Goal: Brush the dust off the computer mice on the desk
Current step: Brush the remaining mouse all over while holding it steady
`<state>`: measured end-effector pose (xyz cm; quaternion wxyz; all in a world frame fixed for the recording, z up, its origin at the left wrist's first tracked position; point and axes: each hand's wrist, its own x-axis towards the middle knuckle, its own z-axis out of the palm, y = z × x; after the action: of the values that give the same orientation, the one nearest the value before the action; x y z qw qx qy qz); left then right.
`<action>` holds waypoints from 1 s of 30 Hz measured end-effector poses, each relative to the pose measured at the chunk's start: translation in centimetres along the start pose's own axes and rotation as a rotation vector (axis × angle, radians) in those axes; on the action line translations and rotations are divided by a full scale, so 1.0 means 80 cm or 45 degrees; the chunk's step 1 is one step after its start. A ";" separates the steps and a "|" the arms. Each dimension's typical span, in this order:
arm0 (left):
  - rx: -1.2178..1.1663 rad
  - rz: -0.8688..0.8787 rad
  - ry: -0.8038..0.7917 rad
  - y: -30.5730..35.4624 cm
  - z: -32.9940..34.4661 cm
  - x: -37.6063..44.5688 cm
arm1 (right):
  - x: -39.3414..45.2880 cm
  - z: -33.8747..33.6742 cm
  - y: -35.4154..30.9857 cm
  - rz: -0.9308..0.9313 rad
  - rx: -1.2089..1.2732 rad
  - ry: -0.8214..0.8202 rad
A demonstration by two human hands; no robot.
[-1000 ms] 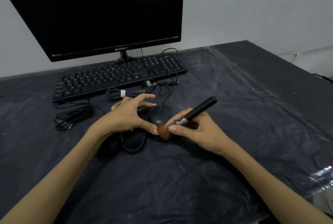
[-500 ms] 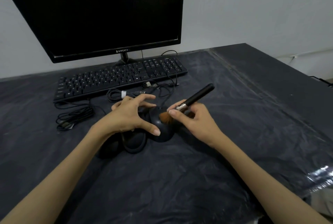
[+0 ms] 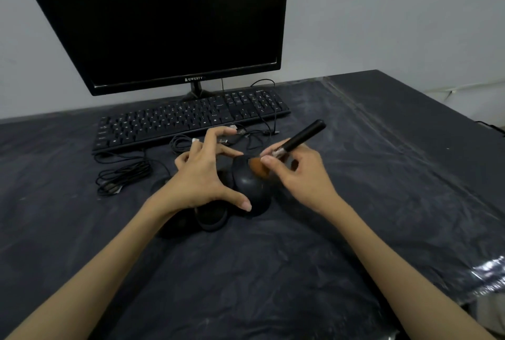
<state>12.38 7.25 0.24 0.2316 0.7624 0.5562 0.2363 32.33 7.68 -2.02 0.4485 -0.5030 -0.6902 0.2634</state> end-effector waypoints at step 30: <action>0.005 -0.014 -0.082 -0.018 -0.012 0.012 | 0.008 0.009 -0.005 0.230 0.147 0.303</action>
<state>10.99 8.62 0.20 0.2493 0.7670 0.5530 0.2093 31.43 8.16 -1.79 0.5299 -0.5639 -0.5679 0.2806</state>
